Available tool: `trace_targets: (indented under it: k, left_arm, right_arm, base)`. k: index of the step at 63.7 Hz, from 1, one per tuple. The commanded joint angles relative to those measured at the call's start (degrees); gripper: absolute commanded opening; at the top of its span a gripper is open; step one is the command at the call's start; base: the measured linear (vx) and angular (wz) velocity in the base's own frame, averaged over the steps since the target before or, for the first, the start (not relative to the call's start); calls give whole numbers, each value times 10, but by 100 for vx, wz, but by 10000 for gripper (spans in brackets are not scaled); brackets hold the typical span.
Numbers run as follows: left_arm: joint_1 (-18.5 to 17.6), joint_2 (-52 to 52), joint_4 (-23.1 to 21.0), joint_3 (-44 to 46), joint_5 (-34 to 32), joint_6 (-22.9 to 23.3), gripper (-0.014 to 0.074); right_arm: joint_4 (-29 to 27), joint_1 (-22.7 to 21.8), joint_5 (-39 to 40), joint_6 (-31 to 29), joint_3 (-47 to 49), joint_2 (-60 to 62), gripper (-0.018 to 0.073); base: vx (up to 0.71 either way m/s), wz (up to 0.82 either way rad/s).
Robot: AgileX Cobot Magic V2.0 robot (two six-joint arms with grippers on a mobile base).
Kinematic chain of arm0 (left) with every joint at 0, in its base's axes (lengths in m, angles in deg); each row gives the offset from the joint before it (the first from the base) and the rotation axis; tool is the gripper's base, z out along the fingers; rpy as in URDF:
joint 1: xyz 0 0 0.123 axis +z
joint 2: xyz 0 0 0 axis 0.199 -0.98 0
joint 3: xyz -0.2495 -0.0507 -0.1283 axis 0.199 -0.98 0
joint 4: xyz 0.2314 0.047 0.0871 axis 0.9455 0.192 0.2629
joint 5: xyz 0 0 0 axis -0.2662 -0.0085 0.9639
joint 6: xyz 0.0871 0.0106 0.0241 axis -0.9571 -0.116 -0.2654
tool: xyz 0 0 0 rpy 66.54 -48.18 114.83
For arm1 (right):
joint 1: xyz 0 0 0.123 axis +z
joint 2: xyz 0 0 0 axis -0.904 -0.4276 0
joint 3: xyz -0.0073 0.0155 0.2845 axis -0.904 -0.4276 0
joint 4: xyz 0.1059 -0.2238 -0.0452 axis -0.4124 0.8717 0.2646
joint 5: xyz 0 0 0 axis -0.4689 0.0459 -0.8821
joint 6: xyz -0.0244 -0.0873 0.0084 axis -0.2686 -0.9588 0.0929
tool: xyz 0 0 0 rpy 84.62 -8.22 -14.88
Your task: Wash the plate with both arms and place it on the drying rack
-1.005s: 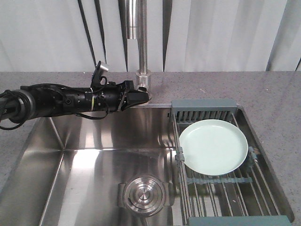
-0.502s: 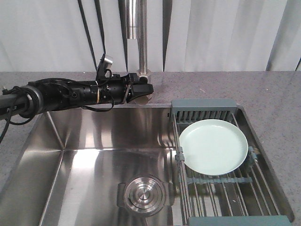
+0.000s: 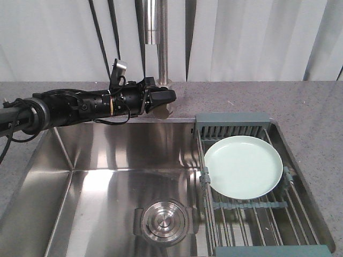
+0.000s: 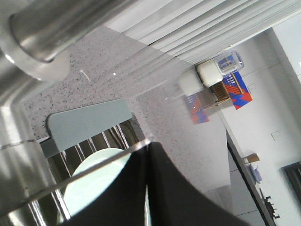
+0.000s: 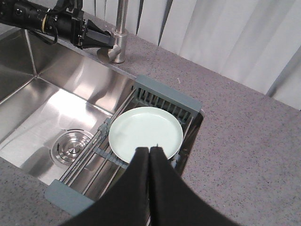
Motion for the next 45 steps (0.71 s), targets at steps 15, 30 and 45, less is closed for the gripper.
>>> trace_targets:
  k: [15, 30, 45]
  left_arm:
    - [22, 34, -74, 21, -114, 3, -6]
    - [56, 48, -52, 21, -258, 3, -6]
    - [73, 139, 59, 19, -258, 3, -6]
  right_arm:
    - [3, -4, 7, 7, 14, -6, -6]
    - [2, -4, 10, 8, 14, -6, -6]
    - [-2, -4, 42, 8, 14, -11, -6]
  base:
    - [0, 0]
    - [0, 0]
    - [0, 0]
